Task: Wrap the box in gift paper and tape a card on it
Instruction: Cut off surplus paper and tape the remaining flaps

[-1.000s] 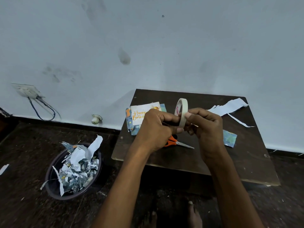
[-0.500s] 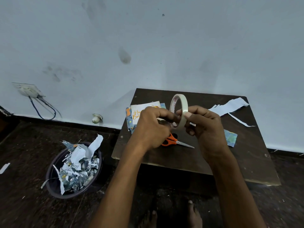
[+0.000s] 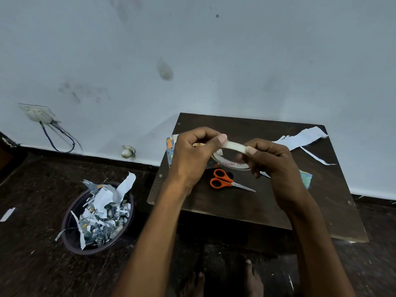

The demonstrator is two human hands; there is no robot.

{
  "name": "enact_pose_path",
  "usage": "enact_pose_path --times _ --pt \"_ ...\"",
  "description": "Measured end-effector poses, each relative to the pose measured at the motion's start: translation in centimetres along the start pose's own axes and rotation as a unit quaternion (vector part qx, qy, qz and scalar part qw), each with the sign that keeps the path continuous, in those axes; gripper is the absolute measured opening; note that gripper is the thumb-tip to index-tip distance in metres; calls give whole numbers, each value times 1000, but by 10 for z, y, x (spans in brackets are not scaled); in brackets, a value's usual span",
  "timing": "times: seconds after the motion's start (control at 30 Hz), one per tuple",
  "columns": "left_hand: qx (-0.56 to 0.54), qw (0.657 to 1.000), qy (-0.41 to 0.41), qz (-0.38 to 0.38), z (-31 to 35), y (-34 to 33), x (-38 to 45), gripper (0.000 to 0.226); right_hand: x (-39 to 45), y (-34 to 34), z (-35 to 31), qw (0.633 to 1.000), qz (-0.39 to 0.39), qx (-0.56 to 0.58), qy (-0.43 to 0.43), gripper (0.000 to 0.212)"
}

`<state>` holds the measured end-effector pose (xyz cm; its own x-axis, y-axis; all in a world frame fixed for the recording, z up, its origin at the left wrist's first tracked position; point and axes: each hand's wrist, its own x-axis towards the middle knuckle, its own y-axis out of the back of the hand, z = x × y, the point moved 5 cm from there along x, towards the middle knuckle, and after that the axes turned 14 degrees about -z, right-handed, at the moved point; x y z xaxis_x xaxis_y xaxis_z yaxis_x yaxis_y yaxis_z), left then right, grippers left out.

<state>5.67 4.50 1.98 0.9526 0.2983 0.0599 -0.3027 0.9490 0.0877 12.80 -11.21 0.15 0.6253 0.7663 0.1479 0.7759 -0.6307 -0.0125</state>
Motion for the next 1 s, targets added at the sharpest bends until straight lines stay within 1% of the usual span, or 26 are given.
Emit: enact_pose_path --times 0.07,0.17,0.23,0.33,0.4,0.47,0.5,0.6,0.7,0.83,0.93,1.0 --pt "21 999 -5 -50 0 -7 -1 14 1 -2 0 1000 7 -18 8 23" --pt "16 992 10 -127 -2 -16 -1 19 2 -4 0 999 9 -40 18 21" --pt "18 987 20 -157 -1 -20 -2 21 2 -3 1 999 10 -42 14 20" --pt "5 984 33 -174 -2 -23 -3 22 2 -2 3 1000 13 -26 -7 21" --pt "-16 984 37 -174 -2 -23 -2 25 2 0 5 1000 19 -5 -20 22" --pt "-32 985 35 -166 -2 -22 -2 28 2 2 5 999 24 9 -21 36" --pt "-37 986 33 -161 -1 -21 -2 28 2 2 5 999 24 14 -22 39" --pt "-56 986 28 -153 1 -21 -2 31 1 1 1 999 16 19 -30 24" --pt "-80 987 35 -138 -1 -21 -3 32 1 1 1 999 16 22 -35 32" --pt "-143 983 63 -99 -5 -21 -3 30 1 -2 1 999 2 31 -44 33" --pt "-201 974 79 -75 -7 -20 -4 23 2 -4 2 998 -6 36 -41 33" --pt "-254 962 93 -42 -9 -18 -4 17 3 -4 3 998 -4 46 -37 34"
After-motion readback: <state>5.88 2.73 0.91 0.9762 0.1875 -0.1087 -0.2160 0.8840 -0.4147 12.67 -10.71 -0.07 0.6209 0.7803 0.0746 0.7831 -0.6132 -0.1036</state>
